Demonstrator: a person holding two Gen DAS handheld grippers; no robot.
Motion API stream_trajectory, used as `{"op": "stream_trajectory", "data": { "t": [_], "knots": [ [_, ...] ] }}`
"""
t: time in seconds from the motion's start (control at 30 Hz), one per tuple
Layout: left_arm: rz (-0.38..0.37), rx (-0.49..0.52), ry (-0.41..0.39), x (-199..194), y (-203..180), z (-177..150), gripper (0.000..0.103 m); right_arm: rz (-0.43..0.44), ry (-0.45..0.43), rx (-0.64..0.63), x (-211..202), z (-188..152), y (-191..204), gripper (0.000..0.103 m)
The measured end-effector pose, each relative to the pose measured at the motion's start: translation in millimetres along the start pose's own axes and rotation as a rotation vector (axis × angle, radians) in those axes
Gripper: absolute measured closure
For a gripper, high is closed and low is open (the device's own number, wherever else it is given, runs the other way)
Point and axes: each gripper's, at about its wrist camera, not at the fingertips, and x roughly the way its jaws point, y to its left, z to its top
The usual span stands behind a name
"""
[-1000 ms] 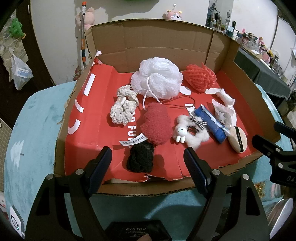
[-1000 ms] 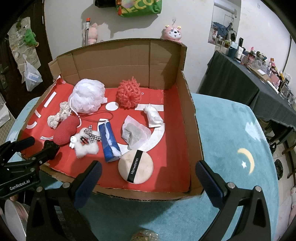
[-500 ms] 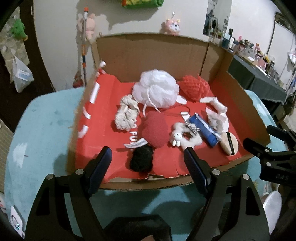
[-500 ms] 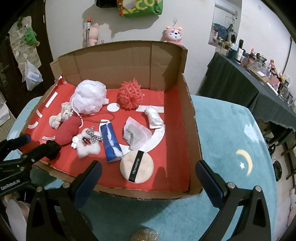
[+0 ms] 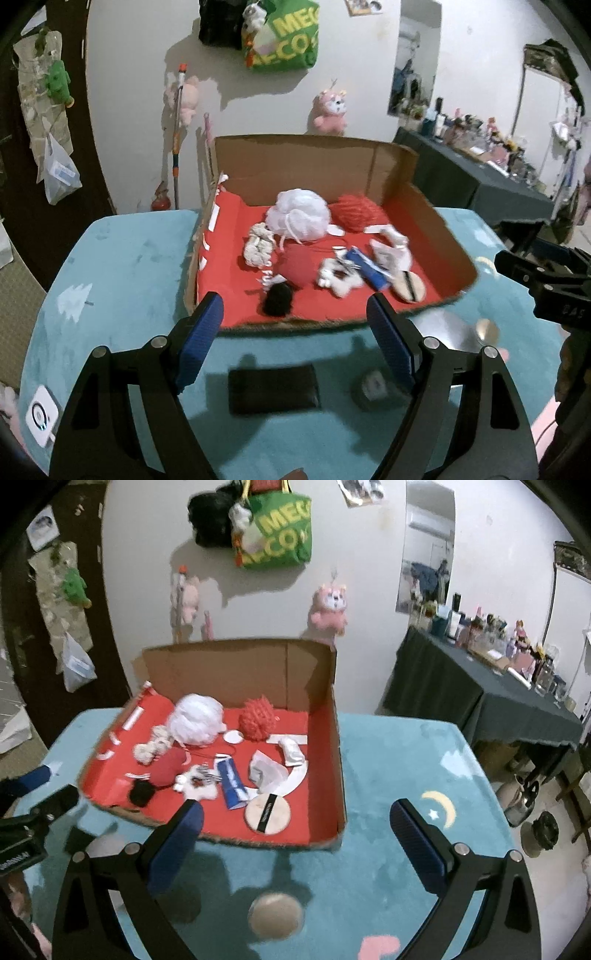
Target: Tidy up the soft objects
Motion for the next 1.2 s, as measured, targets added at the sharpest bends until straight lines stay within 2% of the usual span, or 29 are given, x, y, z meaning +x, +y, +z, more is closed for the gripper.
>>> {"op": "stream_trajectory", "data": {
  "t": [0.17, 0.4, 0.47, 0.63, 0.73, 1.0, 1.07, 1.2],
  "knots": [
    [-0.028, 0.013, -0.045, -33, -11, -27, 0.023, 0.032, -0.074, 0.003, -45, -29, 0, 0.000],
    [-0.046, 0.026, -0.054, -50, -29, -72, 0.022, 0.060, -0.091, 0.002, -64, -81, 5, 0.000],
    [-0.038, 0.041, -0.053, -51, -33, -84, 0.014, 0.060, -0.073, -0.008, -60, -99, 8, 0.000],
    [-0.035, 0.047, -0.018, -39, -39, -111, 0.014, 0.068, -0.020, -0.005, -38, -130, 10, 0.000],
    [-0.019, 0.049, 0.025, -21, -42, -124, 0.014, 0.075, 0.044, 0.016, -13, -144, 6, 0.000],
    [0.026, 0.031, 0.149, 27, -44, -142, 0.014, 0.043, 0.131, 0.027, 28, -159, 2, 0.000],
    [0.038, 0.024, 0.178, 37, -44, -145, 0.009, 0.018, 0.162, 0.025, 37, -162, 1, 0.000],
    [0.057, 0.022, 0.171, 41, -46, -147, 0.005, 0.011, 0.179, 0.030, 42, -163, 1, 0.000]
  ]
}}
